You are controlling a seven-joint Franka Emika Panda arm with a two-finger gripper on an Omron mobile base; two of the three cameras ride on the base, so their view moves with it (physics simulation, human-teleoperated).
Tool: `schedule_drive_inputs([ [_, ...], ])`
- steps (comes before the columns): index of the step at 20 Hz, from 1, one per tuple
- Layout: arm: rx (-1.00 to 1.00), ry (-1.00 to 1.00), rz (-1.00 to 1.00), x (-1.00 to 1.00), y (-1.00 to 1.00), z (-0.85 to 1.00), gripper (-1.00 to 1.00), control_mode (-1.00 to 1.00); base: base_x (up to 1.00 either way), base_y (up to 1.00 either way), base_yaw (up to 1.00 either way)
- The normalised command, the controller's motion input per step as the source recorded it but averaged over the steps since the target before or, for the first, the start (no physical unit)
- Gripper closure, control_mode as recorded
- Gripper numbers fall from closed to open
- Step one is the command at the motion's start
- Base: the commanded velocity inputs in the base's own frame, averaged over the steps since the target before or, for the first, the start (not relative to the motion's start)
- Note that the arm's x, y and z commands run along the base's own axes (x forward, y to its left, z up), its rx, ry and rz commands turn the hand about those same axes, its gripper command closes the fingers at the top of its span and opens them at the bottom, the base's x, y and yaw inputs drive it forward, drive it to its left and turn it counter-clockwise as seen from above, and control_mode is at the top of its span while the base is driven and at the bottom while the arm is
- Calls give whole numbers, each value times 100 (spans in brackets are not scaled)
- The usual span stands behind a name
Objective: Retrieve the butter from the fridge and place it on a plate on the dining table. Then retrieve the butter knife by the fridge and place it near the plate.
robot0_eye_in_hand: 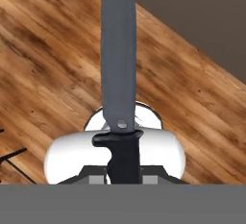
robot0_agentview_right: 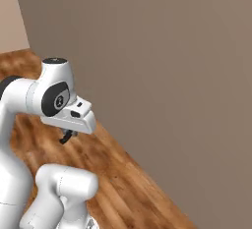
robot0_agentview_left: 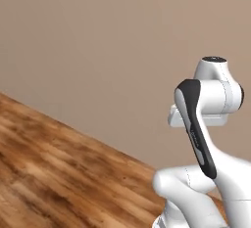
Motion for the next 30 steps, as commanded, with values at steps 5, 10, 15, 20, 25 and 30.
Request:
schedule_drive_inputs([
  [5, 0, 0, 0, 0, 0, 0, 100, 100, 38, 0, 58],
  [10, 0, 0, 0, 0, 0, 0, 100, 100, 27, 0, 56],
  [15, 0, 0, 0, 0, 0, 0, 100, 100, 29, 0, 60],
  [20, 0, 0, 0, 0, 0, 0, 100, 100, 41, -3, 63],
  [25, 0, 0, 0, 0, 0, 0, 100, 100, 47, -8, 63],
  [30, 0, 0, 0, 0, 0, 0, 100, 100, 56, -21, 67],
])
